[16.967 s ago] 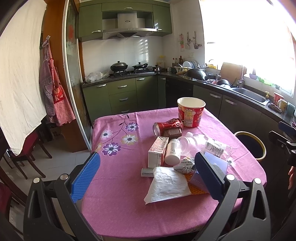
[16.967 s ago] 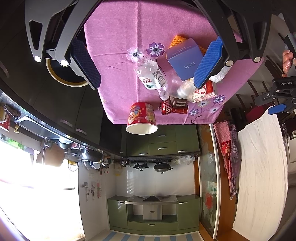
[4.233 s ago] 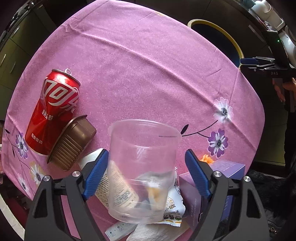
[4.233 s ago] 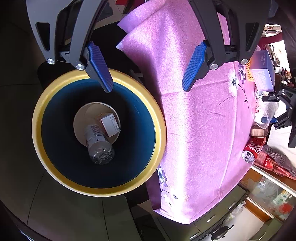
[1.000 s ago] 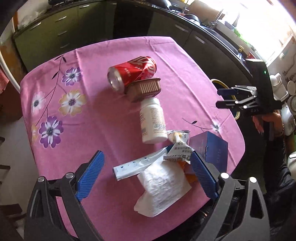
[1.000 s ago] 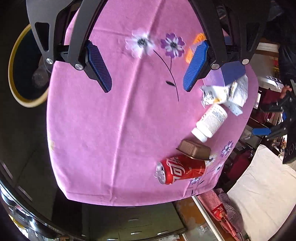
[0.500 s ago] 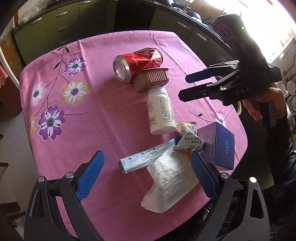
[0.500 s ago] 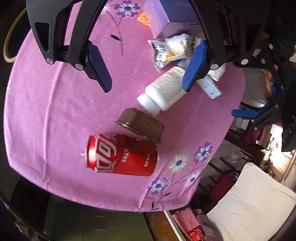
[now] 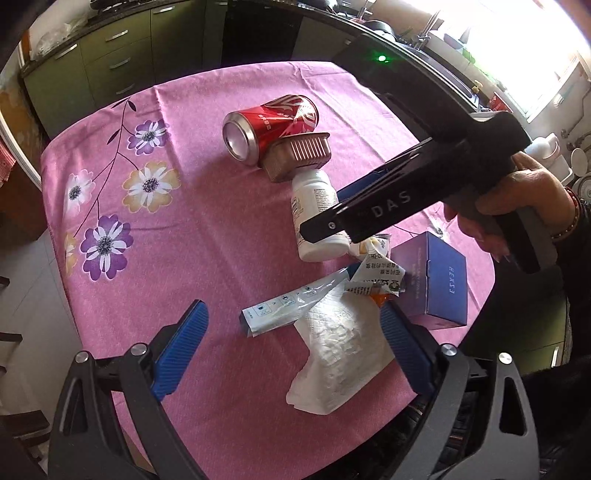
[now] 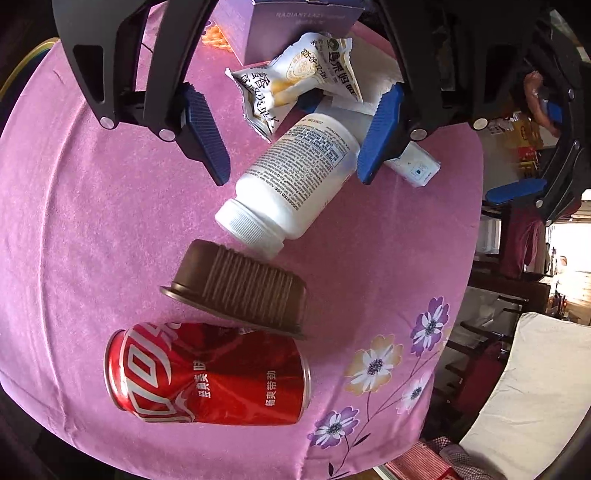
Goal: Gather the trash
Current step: 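Move the right gripper to the white pill bottle and grasp it, then lift the white pill bottle with the right gripper and carry it to the bin, then open the right gripper to drop the pill bottle into the bin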
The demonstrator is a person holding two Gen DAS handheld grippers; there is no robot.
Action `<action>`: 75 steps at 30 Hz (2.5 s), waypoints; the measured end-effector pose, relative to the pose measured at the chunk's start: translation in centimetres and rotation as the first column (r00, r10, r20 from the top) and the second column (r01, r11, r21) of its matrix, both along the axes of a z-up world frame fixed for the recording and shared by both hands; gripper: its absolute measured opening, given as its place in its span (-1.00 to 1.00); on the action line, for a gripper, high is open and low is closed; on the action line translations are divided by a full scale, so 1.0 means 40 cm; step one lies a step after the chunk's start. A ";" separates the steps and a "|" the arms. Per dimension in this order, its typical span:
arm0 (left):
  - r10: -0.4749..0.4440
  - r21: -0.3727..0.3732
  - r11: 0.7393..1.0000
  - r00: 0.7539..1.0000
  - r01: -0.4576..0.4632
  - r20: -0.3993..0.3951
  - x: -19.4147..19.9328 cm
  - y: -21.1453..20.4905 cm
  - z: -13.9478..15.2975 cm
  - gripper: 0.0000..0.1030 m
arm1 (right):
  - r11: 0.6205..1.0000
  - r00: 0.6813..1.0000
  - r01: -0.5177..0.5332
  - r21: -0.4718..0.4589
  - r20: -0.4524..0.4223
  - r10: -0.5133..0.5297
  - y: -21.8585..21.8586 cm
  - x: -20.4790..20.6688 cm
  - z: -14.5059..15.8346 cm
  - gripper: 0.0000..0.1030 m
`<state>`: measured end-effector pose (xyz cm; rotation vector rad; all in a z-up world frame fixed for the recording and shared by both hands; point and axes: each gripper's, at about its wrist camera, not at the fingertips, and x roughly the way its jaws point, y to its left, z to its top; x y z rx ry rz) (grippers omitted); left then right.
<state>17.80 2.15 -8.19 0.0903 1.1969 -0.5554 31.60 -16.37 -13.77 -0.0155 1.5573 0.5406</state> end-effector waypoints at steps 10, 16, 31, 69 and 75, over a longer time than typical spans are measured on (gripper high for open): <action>0.012 -0.009 1.000 1.000 -0.012 -0.005 -0.010 0.025 -0.007 0.73 | 0.997 0.999 -0.037 -0.071 0.015 0.038 0.051 0.007 -0.031 0.09; 0.012 -0.004 1.000 1.000 -0.012 -0.008 -0.011 0.028 -0.010 0.73 | 0.988 0.992 -0.105 -0.110 0.062 0.112 0.046 -0.009 -0.024 -0.01; -0.013 0.014 1.000 1.000 0.013 -0.005 -0.003 -0.016 -0.002 0.73 | 0.994 0.990 -0.092 -0.061 0.098 0.098 -0.096 -0.033 0.040 -0.08; -0.094 0.058 0.994 0.996 0.094 0.004 0.008 -0.144 0.014 0.73 | 0.745 0.729 0.667 0.004 0.199 -0.655 -1.069 -0.141 0.029 -0.08; -0.091 0.073 0.993 0.996 0.091 0.007 0.018 -0.165 0.022 0.73 | 0.687 0.678 0.725 -0.040 0.212 -0.703 -1.156 -0.142 -0.041 0.20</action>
